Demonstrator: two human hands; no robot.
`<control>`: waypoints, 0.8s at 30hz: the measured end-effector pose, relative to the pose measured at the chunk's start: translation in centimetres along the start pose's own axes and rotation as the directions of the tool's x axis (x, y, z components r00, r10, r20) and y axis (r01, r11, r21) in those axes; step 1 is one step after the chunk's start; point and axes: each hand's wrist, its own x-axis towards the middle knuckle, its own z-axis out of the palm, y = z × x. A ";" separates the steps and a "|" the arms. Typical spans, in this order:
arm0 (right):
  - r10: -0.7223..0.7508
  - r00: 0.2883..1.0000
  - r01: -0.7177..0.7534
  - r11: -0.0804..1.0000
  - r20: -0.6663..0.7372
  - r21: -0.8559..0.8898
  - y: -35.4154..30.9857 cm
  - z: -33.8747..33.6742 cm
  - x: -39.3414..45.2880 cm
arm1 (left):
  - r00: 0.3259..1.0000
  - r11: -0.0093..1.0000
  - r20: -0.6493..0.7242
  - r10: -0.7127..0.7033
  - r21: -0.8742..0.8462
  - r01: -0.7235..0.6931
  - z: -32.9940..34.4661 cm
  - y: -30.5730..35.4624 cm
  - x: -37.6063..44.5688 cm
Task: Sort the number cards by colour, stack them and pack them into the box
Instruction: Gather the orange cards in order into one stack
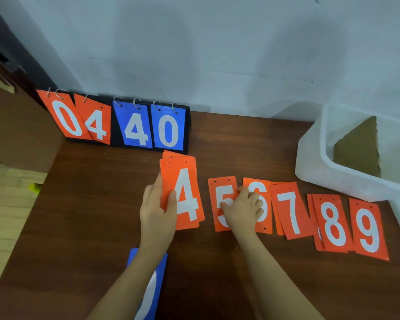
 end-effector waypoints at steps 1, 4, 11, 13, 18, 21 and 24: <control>0.024 0.999 -0.024 1.000 0.023 -0.011 -0.2 -0.2 0.4 | 1.000 1.000 -0.009 -0.006 -0.006 0.006 0.1 0.0 -0.1; 0.074 0.994 -0.069 0.995 0.076 -0.071 -0.8 -0.8 1.4 | 1.000 1.000 -0.022 -0.002 -0.013 0.002 0.1 0.3 -0.5; -0.083 0.994 0.084 0.996 0.072 -0.011 -1.2 -1.2 0.4 | 1.000 1.000 -0.025 -0.014 -0.009 0.014 -0.7 0.0 -0.9; -0.096 0.989 0.058 0.949 0.110 0.309 -1.2 -2.2 -0.5 | 0.999 0.999 -0.025 0.023 0.030 -0.023 -1.0 -0.5 -0.9; -0.224 0.929 -0.104 0.606 0.295 0.789 -1.8 -5.9 -3.5 | 0.999 0.997 -0.018 0.042 0.070 -0.041 -1.5 -1.4 -0.6; -0.271 0.898 -0.165 0.523 0.346 0.836 -3.0 -6.1 -4.9 | 0.998 0.999 0.050 0.027 0.022 -0.028 -1.4 -0.7 -0.3; -0.202 0.940 -0.146 0.492 0.276 0.858 -3.8 -4.5 -6.0 | 0.986 0.996 0.150 0.076 -0.053 -0.068 -1.4 -0.2 -0.7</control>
